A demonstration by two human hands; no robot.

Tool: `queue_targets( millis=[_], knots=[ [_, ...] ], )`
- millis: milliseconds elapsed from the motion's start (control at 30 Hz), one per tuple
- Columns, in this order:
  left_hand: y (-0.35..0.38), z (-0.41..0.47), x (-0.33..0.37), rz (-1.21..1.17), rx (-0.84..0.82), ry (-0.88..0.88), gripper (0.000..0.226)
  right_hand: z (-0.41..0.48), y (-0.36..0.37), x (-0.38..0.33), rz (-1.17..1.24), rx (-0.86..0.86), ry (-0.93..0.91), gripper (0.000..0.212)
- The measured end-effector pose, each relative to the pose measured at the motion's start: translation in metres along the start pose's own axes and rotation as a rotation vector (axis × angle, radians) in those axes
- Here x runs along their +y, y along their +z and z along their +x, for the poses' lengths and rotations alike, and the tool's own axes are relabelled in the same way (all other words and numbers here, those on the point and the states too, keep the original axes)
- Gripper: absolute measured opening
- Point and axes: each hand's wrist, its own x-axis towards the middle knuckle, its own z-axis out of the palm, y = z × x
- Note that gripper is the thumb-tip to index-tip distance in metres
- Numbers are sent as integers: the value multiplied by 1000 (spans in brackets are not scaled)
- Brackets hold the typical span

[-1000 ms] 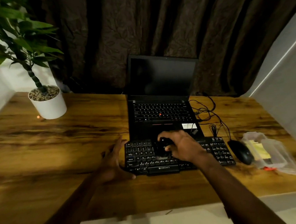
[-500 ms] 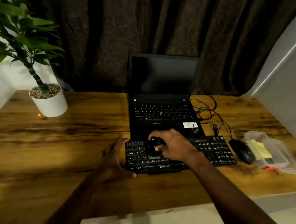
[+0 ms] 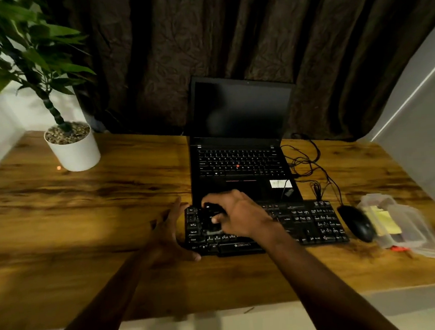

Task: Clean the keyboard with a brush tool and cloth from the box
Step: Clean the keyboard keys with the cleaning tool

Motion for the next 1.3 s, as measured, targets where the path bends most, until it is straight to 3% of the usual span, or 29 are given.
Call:
queue_targets(
  millis=[267, 367, 600, 767, 1067, 1200, 1300],
  knots=[
    [-2, -3, 4, 6, -22, -13, 153, -4, -20, 12, -126, -41, 44, 41],
    [-4, -6, 9, 20, -27, -8, 155, 4, -10, -5, -89, -44, -22, 36],
    [-1, -4, 0, 35, -16, -21, 170, 17, 11, -12, -15, -16, -118, 47],
    [-2, -4, 2, 25, -5, 10, 149, 14, -9, 7, -153, -53, -37, 42],
    [-9, -13, 21, 55, -54, -69, 165, 30, 30, -22, 12, -35, -103, 53],
    [-11, -15, 22, -15, -42, -38, 171, 28, 18, -11, 1, -28, -140, 46],
    [-10, -15, 17, -28, -22, -2, 157, 24, 1, -1, -87, -49, -120, 43]
  ],
)
